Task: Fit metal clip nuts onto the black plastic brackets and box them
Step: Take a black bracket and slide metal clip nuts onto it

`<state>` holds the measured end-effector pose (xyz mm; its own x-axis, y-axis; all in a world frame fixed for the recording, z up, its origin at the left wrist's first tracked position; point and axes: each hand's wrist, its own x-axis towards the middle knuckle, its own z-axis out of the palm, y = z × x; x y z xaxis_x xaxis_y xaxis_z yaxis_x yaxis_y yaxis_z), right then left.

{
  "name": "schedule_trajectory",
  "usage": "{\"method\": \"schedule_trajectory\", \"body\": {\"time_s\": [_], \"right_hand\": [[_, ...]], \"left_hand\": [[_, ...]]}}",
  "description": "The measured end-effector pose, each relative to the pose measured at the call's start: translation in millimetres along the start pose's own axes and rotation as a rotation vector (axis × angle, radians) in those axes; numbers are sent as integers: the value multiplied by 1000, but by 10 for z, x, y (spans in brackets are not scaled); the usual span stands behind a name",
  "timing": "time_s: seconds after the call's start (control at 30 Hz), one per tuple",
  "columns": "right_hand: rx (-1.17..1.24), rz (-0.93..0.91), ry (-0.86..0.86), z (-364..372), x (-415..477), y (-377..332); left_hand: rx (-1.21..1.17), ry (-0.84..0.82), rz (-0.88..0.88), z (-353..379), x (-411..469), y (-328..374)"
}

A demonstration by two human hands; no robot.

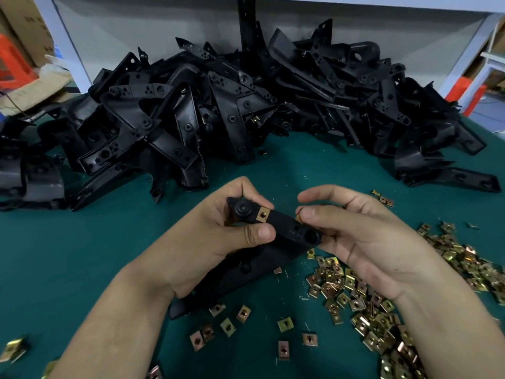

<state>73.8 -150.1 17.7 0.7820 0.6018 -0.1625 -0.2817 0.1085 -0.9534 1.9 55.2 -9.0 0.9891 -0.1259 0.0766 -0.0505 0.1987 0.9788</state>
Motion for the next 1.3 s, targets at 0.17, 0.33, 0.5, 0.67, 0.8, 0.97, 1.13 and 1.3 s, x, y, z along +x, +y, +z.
{"method": "schedule_trajectory", "body": {"time_s": [0.17, 0.33, 0.5, 0.67, 0.8, 0.97, 1.13, 1.3], "right_hand": [[-82, 7, -8, -19, -4, 4], [-84, -23, 22, 11, 11, 41], [-104, -77, 53, 39, 26, 64], [-180, -113, 58, 76, 43, 108], [-348, -98, 99, 123, 53, 164], [-379, -192, 171, 159, 64, 184], [-445, -344, 126, 139, 41, 181], [-539, -447, 204, 147, 50, 233]], "left_hand": [[53, 8, 0, 10, 4, -2], [111, 35, 19, -5, 3, -1], [140, 102, 24, -26, 9, -1], [149, 130, 12, -29, 16, 1], [150, 131, 1, 15, 21, -24], [102, 163, 20, 44, 40, -28], [30, 229, 51, 44, 42, -26], [-10, 225, 67, 63, 38, -34]]}}
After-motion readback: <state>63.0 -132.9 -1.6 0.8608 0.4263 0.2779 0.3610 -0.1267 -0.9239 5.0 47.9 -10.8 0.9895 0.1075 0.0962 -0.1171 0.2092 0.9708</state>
